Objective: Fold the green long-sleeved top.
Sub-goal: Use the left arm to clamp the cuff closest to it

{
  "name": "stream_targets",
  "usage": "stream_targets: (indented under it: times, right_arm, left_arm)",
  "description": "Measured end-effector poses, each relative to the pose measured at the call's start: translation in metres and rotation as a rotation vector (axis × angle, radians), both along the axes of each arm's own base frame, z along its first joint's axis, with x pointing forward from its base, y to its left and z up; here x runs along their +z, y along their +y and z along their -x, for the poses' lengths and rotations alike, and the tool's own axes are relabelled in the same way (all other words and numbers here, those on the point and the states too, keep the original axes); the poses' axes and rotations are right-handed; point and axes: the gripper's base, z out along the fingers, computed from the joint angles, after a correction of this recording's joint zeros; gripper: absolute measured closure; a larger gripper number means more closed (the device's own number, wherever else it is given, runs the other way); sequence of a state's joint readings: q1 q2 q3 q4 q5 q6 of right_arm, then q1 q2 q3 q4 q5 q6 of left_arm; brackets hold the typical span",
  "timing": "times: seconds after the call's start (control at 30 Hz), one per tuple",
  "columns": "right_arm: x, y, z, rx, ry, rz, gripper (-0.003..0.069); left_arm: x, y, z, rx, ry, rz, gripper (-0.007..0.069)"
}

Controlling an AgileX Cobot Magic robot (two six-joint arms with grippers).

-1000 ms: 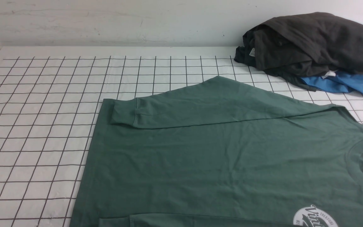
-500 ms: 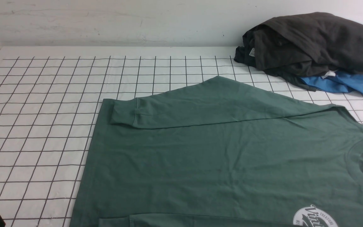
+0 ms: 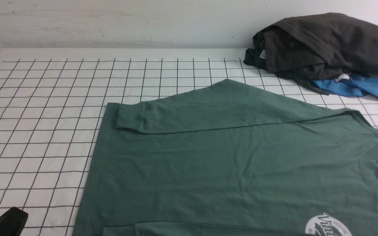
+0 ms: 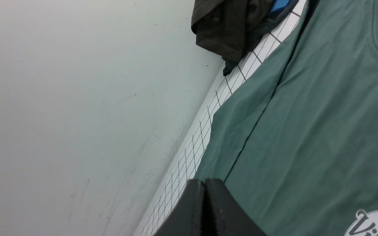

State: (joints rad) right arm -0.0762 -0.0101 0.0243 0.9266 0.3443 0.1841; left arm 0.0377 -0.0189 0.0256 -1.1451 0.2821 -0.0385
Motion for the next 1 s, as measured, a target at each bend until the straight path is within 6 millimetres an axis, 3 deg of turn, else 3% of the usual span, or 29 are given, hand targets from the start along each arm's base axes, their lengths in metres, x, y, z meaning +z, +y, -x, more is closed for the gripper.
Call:
stream_targets:
  times: [0.13, 0.37, 0.57, 0.6, 0.63, 0.7, 0.73, 0.8, 0.9, 1.0]
  right_arm:
    - [0.001, -0.001, 0.0, -0.007, -0.018, 0.083, 0.0673]
    - [0.005, -0.003, 0.0, -0.008, -0.059, 0.297, 0.0673]
    - [0.053, -0.005, -0.001, -0.042, -0.151, 0.563, 0.0673]
    - [0.077, -0.006, -0.006, -0.034, -0.158, 0.672, 0.0673]
    - [0.087, -0.005, -0.012, -0.015, -0.138, 0.719, 0.0673]
    - [0.112, -0.003, -0.026, 0.068, -0.087, 0.837, 0.0673]
    - [0.115, -0.002, -0.025, 0.074, -0.093, 0.849, 0.0673]
    - [0.135, 0.003, -0.047, 0.243, 0.022, 0.952, 0.0673]
    - [0.143, 0.01, -0.072, 0.472, 0.178, 0.991, 0.0673]
    - [0.144, 0.023, -0.091, 0.711, 0.285, 1.0, 0.0673]
  left_arm:
    - [0.001, -0.001, 0.001, -0.019, -0.027, -0.12, 0.0631]
    - [0.056, -0.011, 0.01, -0.123, -0.24, -0.602, 0.0631]
    - [0.074, -0.015, -0.015, -0.29, -0.086, -0.825, 0.0631]
    - [0.081, -0.016, -0.024, -0.389, -0.011, -0.929, 0.0631]
    - [0.09, -0.016, -0.029, -0.433, 0.013, -0.978, 0.0631]
    - [0.103, -0.016, -0.04, -0.547, 0.09, -1.089, 0.0631]
    - [0.101, -0.015, -0.041, -0.563, 0.106, -1.096, 0.0631]
    - [0.117, -0.016, -0.052, -0.673, 0.18, -1.198, 0.0631]
    - [0.119, -0.02, -0.067, -0.791, 0.314, -1.264, 0.0631]
    - [0.105, -0.03, -0.081, -0.921, 0.469, -1.305, 0.063]
